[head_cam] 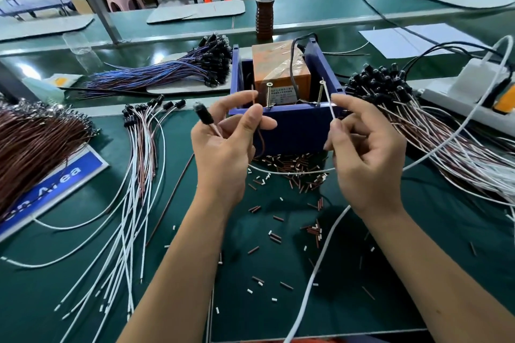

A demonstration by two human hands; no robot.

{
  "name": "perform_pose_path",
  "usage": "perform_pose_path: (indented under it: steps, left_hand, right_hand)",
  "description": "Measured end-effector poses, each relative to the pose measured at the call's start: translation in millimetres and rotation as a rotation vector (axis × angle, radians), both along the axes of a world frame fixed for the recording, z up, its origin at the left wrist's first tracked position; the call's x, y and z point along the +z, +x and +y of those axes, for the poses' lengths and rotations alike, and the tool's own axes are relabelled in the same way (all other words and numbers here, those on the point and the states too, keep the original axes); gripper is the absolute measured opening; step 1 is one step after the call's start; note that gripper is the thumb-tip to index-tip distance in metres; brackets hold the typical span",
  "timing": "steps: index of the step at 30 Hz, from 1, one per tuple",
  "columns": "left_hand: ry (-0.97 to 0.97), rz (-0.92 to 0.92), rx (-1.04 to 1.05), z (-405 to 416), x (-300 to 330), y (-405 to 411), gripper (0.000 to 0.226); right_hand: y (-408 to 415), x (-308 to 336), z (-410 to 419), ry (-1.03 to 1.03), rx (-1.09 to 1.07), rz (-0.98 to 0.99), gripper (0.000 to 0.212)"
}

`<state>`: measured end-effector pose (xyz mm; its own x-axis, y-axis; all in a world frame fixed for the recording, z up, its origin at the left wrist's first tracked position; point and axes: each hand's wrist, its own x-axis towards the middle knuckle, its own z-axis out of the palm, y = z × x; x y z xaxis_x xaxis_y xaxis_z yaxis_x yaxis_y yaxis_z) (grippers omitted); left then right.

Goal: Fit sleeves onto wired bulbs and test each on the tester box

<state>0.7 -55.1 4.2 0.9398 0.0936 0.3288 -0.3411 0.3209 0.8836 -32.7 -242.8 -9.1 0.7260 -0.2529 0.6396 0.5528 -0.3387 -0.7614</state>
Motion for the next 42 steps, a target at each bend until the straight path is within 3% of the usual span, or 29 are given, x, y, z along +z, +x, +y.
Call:
perform_pose_path:
  steps: [7, 11, 21, 34, 42]
  left_hand:
    - [0.120, -0.064, 0.312, -11.1, -3.1, -0.2, 0.014]
    - [0.184, -0.063, 0.387, -14.0, -5.6, 0.3, 0.016]
    - [0.277, -0.074, 0.372, -19.8, -4.7, -7.5, 0.011]
    - [0.264, -0.056, 0.366, -22.2, -2.4, -8.3, 0.008]
    - [0.258, -0.050, 0.355, -23.3, -2.5, -8.2, 0.009]
  right_hand:
    - [-2.1, -7.2, 6.8, -0.062, -0.203, -0.082, 0.031]
    - [-1.8, -6.9, 9.2, -0.114, -0.185, -0.028, 0.033]
    - [-3.5, -4.3, 10.9, 0.017, -0.122, 0.069, 0.034]
    - [-1.9, -2.1, 10.4, 0.022, -0.122, 0.082, 0.023]
    - [1.6, -4.6, 9.1, 0.010, -0.118, 0.097, 0.027]
